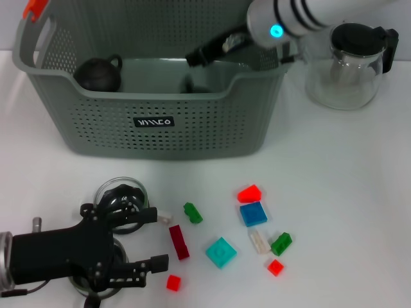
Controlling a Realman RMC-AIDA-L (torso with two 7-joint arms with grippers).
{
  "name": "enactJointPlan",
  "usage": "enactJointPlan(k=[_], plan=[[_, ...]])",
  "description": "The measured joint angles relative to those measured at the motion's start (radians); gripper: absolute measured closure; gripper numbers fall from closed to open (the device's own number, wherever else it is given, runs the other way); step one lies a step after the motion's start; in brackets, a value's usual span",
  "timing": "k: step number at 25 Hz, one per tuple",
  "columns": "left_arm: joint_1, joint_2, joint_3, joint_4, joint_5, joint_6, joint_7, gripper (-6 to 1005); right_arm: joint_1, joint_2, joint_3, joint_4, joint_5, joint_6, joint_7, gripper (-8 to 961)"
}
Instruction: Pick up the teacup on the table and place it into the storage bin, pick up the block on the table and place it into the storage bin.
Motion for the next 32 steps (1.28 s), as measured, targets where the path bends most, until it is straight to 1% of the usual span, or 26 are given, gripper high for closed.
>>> enactJointPlan(k=[2,3,5,7,9,10,12,13,15,16,18,19,21,22,24,26,28,29,32], plan=[[0.000,0.000,-0.006,0.000,0.000,0.001,0.000,160,-0.050,0.004,0.022,-0.079,0.043,-0.007,-0.032,639],[0.000,0.000,-0.007,0.000,0.000,0.000,0.000,160,-0.098,0.009,0.033,-0.146,0.088,-0.014,-0.069,592],[0.000,0.000,-0.015,0.000,0.000,0.000,0.000,160,-0.209,0.015,0.042,-0.272,0.231,-0.039,-0.183,586],[0.001,0.000,-0.020,0.000,0.000,0.000,0.001,160,-0.346,0.008,0.047,-0.360,0.474,-0.120,-0.375,580],[0.001,0.001,-0.024,0.000,0.000,0.000,0.001,161,-0.464,-0.003,0.063,-0.387,0.746,-0.250,-0.584,573],[0.001,0.001,-0.025,0.000,0.000,0.000,0.002,161,-0.521,-0.009,0.074,-0.385,0.880,-0.338,-0.692,570],[-0.001,0.002,-0.025,0.000,0.000,0.000,0.002,161,-0.623,-0.018,0.108,-0.364,1.072,-0.526,-0.860,564],[-0.003,0.002,-0.025,0.000,0.000,-0.001,0.001,161,-0.669,-0.021,0.126,-0.354,1.142,-0.615,-0.926,561],[-0.006,0.004,-0.025,0.000,0.000,-0.002,0.001,161,-0.748,-0.032,0.155,-0.340,1.195,-0.747,-1.002,557],[-0.007,0.005,-0.025,0.000,0.000,-0.003,0.000,161,-0.789,-0.038,0.164,-0.337,1.193,-0.805,-1.036,555],[-0.008,0.007,-0.025,0.001,0.000,-0.003,-0.004,161,-0.852,-0.048,0.170,-0.341,1.132,-0.865,-1.074,552],[-0.008,0.008,-0.025,0.002,0.000,-0.003,-0.008,161,-0.878,-0.051,0.170,-0.343,1.064,-0.881,-1.081,551],[-0.009,0.010,-0.025,0.007,0.001,-0.002,-0.022,161,-0.907,-0.053,0.170,-0.341,0.892,-0.889,-1.079,548],[-0.009,0.012,-0.025,0.010,0.001,0.001,-0.028,161,-0.911,-0.051,0.175,-0.331,0.793,-0.884,-1.070,547],[-0.009,0.018,-0.025,0.016,0.004,0.014,-0.051,161,-0.908,-0.043,0.194,-0.307,0.659,-0.870,-1.042,544],[-0.009,0.023,-0.022,0.040,0.008,0.032,-0.099,161,-0.892,-0.039,0.224,-0.275,0.569,-0.867,-1.006,541],[-0.009,0.026,-0.012,0.101,0.010,0.047,-0.195,161,-0.871,-0.042,0.243,-0.245,0.513,-0.887,-0.991,538],[-0.010,0.027,-0.007,0.135,0.010,0.054,-0.244,161,-0.861,-0.045,0.247,-0.237,0.490,-0.898,-0.990,494],[-0.011,0.025,0.032,0.321,0.011,0.094,-0.435,161,-0.835,-0.042,0.250,-0.236,0.422,-0.904,-0.991,360]])
